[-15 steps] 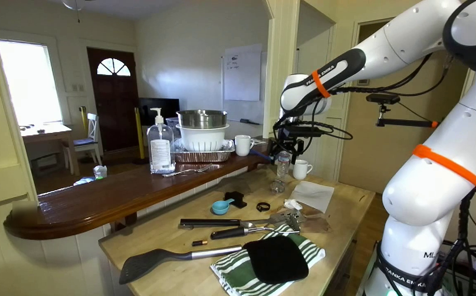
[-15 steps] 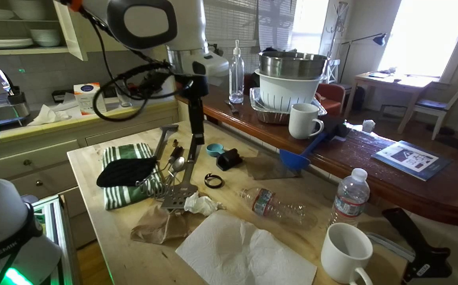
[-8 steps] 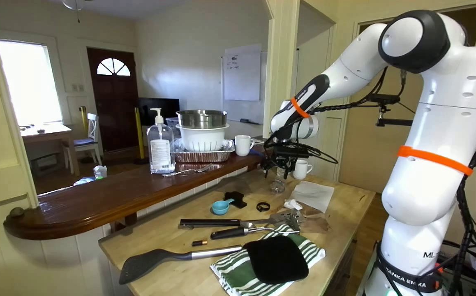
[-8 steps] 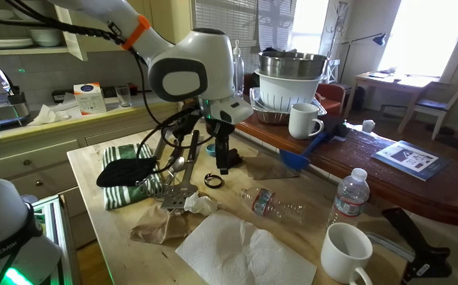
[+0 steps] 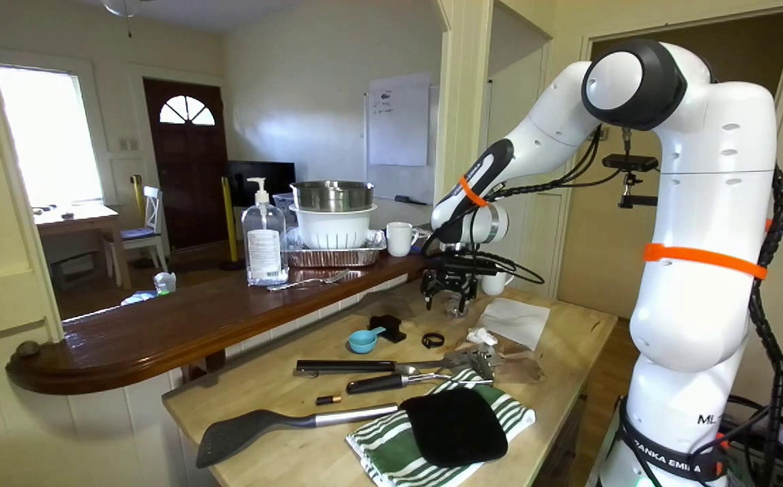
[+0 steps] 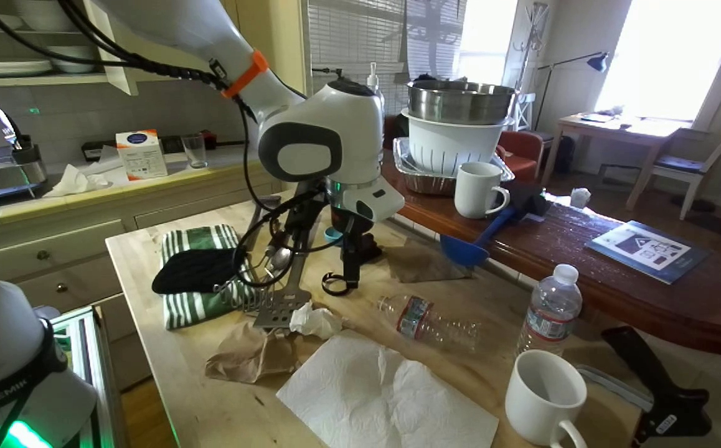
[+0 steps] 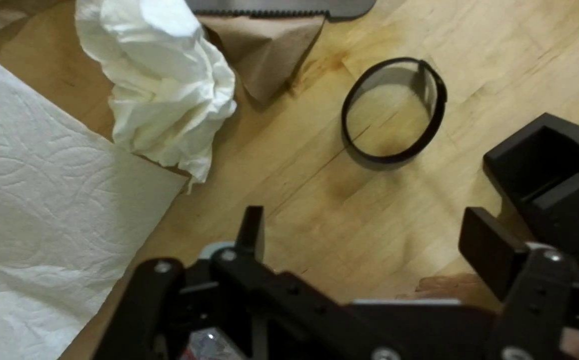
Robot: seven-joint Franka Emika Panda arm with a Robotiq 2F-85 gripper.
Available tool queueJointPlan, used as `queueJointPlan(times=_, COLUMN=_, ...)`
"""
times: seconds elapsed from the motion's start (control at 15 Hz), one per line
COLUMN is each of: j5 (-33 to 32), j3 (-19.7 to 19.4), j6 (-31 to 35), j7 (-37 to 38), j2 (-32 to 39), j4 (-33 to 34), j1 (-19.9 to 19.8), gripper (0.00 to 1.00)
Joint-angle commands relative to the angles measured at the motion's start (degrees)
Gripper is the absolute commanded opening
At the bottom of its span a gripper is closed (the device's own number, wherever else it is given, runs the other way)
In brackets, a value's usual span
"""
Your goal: Put the black band in the blue object
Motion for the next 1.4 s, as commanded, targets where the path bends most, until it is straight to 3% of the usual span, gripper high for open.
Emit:
queueJointPlan(times=0.0, j5=0.35, j3=-0.39, j6=0.53, j7=-0.61, j2=0.56, j4=0.13, j1=0.59, gripper=1.00)
queueJointPlan(times=0.53, j5=3.47, j3=1.06, j6=0.65, j7=-4.16, j2=5.22, j4=0.67, j1=1.03, gripper=1.00)
queueJointPlan(times=0.6, j5=4.08, j3=1.26, j6=0.60, j7=-4.62, j2=5.65, j4=0.66, j1=0.95, gripper=0.90)
queueJointPlan(times=0.67, j5=4.63, j3=1.42, j6=0.69, j7=-5.01, j2=6.10, j4=0.68, j1=0.90, gripper=0.73)
queueJointPlan(times=0.8, j5=5.35, j3=1.64, j6=0.31, j7=-5.66, j2=6.72, j4=0.78, j1=0.84, gripper=0.56)
queueJointPlan(times=1.13, j5=6.14, j3=2.06, j6=-0.30, j7=-6.36, j2=8.05, j4=1.12, j1=0.80, gripper=0.42)
queueJointPlan(times=1.33, j5=5.11, j3=2.03, j6=-0.87, j7=-5.90, j2=8.31, j4=1.43, j1=1.09, gripper=0.17)
